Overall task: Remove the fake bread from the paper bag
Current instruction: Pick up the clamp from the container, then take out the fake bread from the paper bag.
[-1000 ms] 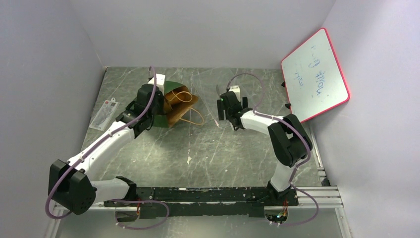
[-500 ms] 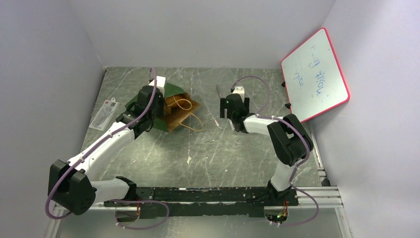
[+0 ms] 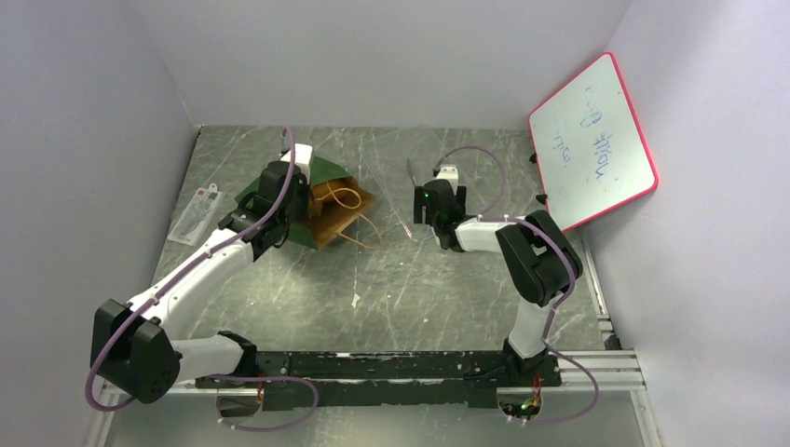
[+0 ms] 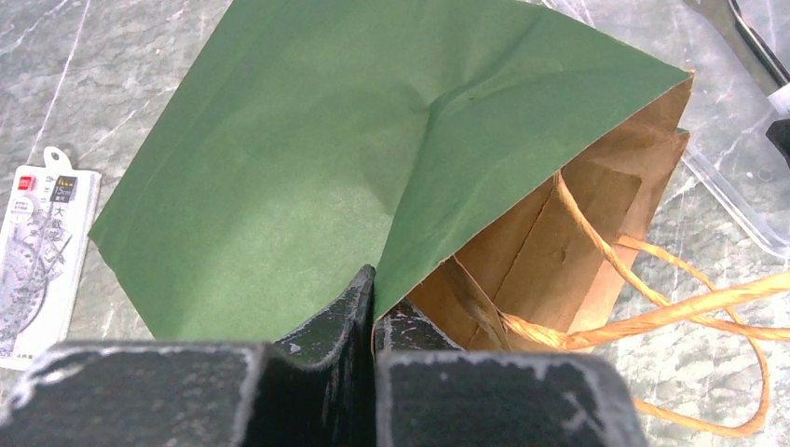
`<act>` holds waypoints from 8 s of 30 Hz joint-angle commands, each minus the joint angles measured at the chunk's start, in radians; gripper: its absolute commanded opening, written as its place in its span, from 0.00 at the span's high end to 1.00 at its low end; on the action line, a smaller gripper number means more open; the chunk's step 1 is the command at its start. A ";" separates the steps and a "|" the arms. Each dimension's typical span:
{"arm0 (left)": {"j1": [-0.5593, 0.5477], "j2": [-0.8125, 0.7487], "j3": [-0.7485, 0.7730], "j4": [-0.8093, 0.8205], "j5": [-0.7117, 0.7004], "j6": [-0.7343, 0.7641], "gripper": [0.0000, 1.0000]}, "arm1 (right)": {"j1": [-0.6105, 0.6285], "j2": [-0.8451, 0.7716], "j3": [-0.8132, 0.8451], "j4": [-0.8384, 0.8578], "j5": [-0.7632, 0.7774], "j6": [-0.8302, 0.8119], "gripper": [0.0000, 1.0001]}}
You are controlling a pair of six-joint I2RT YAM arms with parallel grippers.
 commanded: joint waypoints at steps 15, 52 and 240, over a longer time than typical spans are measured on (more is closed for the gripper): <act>-0.005 0.027 0.003 -0.005 -0.018 -0.006 0.93 | -0.001 -0.040 -0.049 0.050 -0.075 0.012 0.56; 0.055 0.042 0.009 -0.002 -0.082 0.009 0.93 | 0.407 -0.652 -0.109 -0.482 0.069 0.135 0.58; 0.170 0.147 0.127 0.116 0.085 -0.042 0.93 | 0.459 -0.467 0.234 -0.703 0.406 0.161 1.00</act>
